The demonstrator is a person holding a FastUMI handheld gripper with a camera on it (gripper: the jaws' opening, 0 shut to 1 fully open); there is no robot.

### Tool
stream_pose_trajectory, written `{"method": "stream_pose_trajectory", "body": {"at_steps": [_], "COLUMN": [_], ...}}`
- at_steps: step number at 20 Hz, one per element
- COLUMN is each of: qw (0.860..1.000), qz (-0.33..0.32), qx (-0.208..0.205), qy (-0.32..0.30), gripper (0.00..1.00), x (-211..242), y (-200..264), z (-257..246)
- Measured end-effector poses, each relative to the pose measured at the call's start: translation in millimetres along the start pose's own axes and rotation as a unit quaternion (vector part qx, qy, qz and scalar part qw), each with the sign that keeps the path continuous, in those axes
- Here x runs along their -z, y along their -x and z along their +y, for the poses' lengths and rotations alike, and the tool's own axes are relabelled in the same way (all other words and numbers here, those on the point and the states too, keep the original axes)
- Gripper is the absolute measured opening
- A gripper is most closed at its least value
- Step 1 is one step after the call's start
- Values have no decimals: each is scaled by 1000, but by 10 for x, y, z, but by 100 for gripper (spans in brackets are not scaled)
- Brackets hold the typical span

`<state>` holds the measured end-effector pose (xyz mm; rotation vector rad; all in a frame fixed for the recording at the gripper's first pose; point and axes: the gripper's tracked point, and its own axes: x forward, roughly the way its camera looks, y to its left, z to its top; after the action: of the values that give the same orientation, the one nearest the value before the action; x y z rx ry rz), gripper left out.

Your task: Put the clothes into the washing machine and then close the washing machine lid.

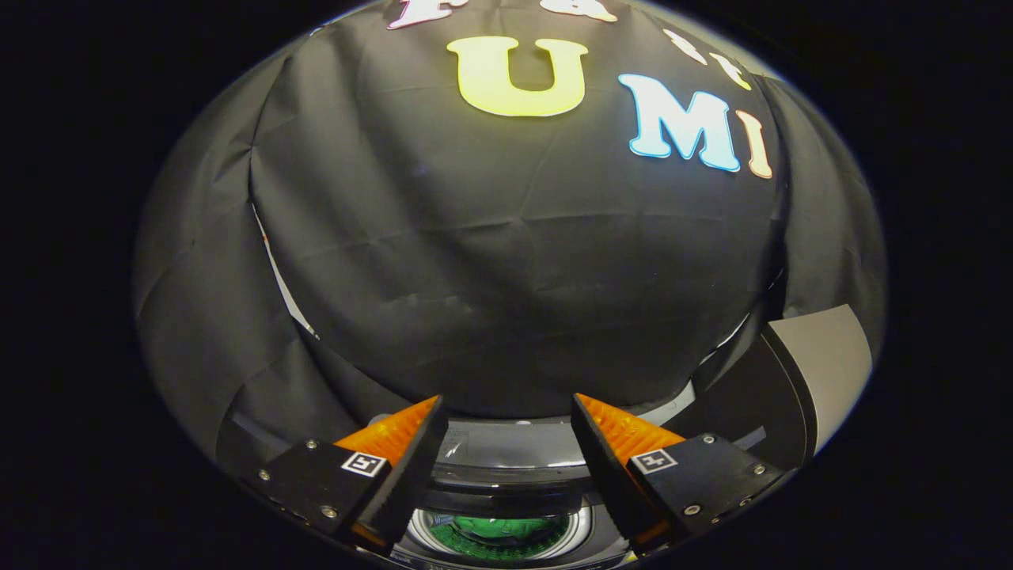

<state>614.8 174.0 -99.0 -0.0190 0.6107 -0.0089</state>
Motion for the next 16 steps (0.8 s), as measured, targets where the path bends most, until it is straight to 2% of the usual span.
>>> {"method": "stream_pose_trajectory", "body": {"at_steps": [16], "qw": [1000], "qz": [-7], "qx": [-5], "qy": [0], "gripper": [97], "x": [443], "y": [292], "z": [20]}}
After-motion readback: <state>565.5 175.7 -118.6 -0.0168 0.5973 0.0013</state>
